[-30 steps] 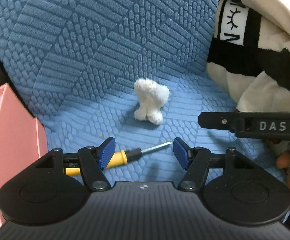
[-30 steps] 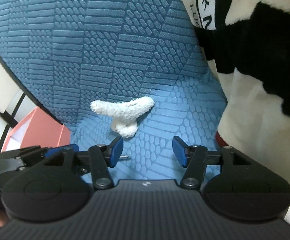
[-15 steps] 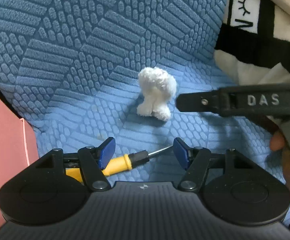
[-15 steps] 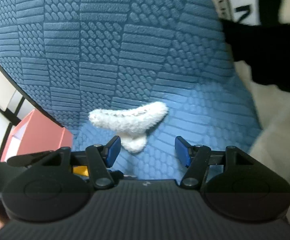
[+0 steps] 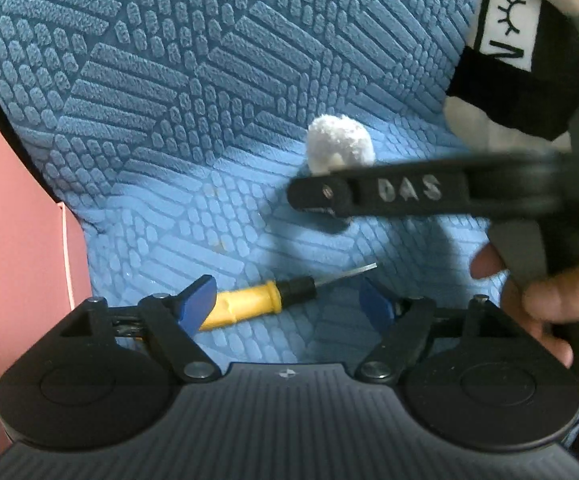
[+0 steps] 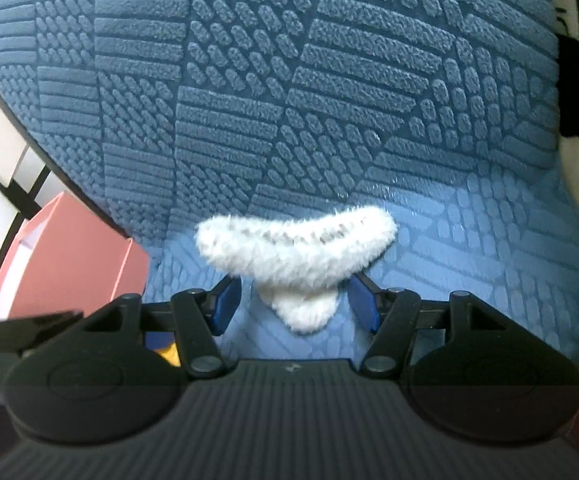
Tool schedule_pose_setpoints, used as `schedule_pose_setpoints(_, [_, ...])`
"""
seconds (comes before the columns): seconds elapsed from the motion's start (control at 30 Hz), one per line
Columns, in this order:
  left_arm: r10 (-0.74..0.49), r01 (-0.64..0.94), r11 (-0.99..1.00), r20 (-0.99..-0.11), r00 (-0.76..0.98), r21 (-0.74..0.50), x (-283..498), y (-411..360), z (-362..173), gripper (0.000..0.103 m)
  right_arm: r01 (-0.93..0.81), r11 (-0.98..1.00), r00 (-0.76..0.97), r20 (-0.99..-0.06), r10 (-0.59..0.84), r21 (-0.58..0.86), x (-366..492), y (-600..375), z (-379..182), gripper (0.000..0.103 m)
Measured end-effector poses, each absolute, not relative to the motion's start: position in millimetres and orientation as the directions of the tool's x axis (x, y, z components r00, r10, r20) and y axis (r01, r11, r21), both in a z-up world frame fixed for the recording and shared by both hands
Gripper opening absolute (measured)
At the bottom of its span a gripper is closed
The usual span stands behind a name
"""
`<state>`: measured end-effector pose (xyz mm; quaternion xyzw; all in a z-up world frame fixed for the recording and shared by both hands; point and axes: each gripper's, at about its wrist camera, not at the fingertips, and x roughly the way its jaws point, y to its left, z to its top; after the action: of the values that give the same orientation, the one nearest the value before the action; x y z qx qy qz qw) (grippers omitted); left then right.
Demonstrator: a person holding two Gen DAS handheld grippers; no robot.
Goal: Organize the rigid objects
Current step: 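Close the right gripper on the white plush toy while the left gripper closes on the screwdriver handle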
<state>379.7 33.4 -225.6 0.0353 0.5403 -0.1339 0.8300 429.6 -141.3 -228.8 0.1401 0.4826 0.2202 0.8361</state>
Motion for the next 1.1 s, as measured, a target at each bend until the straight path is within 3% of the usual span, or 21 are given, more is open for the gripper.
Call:
schedule_pose_setpoints(0.2, [-0.178, 0.264, 0.961, -0.908, 0.379, -0.078, 366.5, 27.6, -226.5, 0.086, -0.234, 0.868, 0.445, -0.746, 0.496, 0.438, 436.0, -137.7, -230.2, 0.060])
schedule_pose_setpoints(0.43, [-0.053, 0.261, 0.963, -0.907, 0.418, 0.064, 362.0, 22.7, -237.0, 0.092, -0.235, 0.861, 0.417, -0.753, 0.509, 0.452, 439.8, -143.8, -227.7, 0.039])
schedule_pose_setpoints(0.53, [0.025, 0.219, 0.967, -0.900, 0.435, 0.132, 359.0, 32.4, -242.0, 0.093, -0.247, 0.867, 0.420, -0.759, 0.498, 0.432, 438.5, -147.5, -222.5, 0.038])
schedule_pose_setpoints(0.77, [0.016, 0.222, 0.966, -0.893, 0.450, 0.130, 357.7, 40.0, -241.5, 0.091, -0.236, 0.889, 0.440, -0.772, 0.458, 0.393, 441.3, -158.8, -212.8, 0.038])
schedule_pose_setpoints(0.93, [-0.039, 0.279, 0.955, -0.886, 0.462, 0.103, 352.7, 30.2, -235.8, 0.078, -0.221, 0.897, 0.441, -0.780, 0.443, 0.384, 442.6, -174.6, -210.0, 0.038])
schedule_pose_setpoints(1.03, [-0.089, 0.317, 0.946, -0.882, 0.463, 0.071, 347.6, 22.2, -229.5, 0.061, -0.231, 0.899, 0.440, -0.784, 0.437, 0.371, 439.7, -177.9, -207.6, 0.038])
schedule_pose_setpoints(1.1, [-0.112, 0.333, 0.942, -0.882, 0.458, 0.053, 345.4, 19.0, -225.2, 0.042, -0.239, 0.903, 0.442, -0.788, 0.428, 0.357, 439.4, -177.3, -207.4, 0.038])
